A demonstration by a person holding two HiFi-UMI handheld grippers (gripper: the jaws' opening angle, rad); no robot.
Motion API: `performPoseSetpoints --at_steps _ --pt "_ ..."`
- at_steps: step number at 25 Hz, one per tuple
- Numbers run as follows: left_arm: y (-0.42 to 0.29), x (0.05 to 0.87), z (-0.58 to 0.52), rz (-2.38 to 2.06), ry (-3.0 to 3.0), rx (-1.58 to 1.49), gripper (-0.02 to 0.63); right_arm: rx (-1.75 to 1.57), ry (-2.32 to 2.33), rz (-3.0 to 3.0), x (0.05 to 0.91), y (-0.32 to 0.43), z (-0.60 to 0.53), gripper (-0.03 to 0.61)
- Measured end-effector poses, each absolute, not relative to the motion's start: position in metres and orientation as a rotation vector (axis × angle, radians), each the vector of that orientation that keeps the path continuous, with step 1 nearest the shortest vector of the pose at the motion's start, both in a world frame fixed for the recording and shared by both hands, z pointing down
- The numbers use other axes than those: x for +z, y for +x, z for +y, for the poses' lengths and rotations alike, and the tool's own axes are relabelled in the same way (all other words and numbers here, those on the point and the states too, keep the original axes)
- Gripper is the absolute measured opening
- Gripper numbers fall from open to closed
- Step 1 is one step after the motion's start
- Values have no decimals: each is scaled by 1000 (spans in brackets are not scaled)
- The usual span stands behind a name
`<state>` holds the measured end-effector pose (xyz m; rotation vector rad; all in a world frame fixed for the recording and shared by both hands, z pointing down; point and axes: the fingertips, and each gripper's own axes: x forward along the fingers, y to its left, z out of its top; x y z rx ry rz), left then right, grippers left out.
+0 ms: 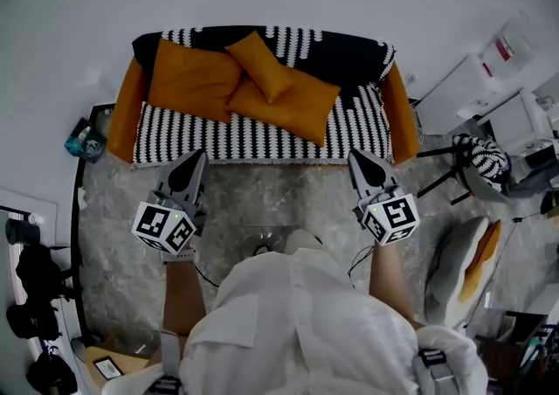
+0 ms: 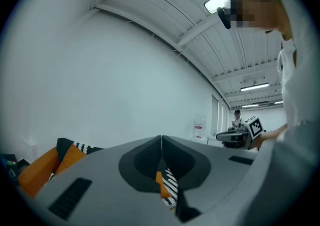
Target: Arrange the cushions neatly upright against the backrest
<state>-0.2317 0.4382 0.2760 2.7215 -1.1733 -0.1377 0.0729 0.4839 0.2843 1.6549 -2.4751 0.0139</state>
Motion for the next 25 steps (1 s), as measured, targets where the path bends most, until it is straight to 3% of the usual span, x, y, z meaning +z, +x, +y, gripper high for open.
performPoseSetpoints --at_steps 9,25 --pt "-207 290 410 -1136 2710 -132 18 52 1678 -2444 298 93 459 8" --pt "-93 285 263 -1106 2763 -62 18 2 1576 -2492 297 185 290 9"
